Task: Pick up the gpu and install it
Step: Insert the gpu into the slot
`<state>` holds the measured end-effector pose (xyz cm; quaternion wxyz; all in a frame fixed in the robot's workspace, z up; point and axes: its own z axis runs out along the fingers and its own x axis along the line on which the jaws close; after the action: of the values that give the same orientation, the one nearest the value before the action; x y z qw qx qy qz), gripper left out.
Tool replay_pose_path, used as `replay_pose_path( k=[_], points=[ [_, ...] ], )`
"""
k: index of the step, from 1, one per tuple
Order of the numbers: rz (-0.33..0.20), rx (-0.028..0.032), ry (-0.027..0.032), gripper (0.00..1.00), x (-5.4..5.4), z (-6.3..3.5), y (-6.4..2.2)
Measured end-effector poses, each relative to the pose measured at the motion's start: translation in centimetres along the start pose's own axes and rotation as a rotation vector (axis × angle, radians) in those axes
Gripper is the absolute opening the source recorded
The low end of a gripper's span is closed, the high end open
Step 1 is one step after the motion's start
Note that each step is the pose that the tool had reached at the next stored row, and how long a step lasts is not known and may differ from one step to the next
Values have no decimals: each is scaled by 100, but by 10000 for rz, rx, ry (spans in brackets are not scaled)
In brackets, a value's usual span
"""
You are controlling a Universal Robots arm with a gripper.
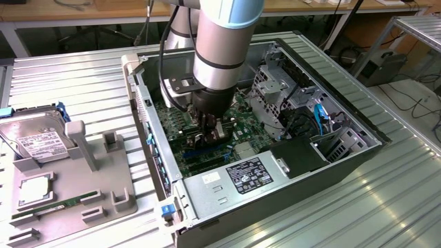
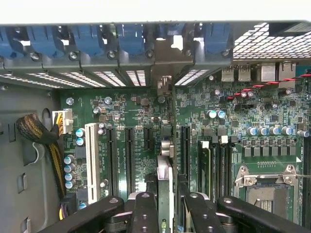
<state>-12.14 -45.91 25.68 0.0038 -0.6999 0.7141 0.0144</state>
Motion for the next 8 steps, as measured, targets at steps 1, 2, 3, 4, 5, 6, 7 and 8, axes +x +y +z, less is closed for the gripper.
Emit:
replay_pose_path(
  k=[1,2,3,4,5,6,7,8],
  points=[
    [2,-2,1,26,1,2,0],
    [2,-7,1,26,4,4,-2],
    [2,-11,3,26,5,6,-3],
    [3,-15,6,26,7,7,-3],
    [4,-22,9,26,10,8,-3],
    [4,-33,13,26,12,10,-4],
    [4,-48,18,26,14,10,-6],
    [6,-61,23,26,16,10,-6]
  ],
)
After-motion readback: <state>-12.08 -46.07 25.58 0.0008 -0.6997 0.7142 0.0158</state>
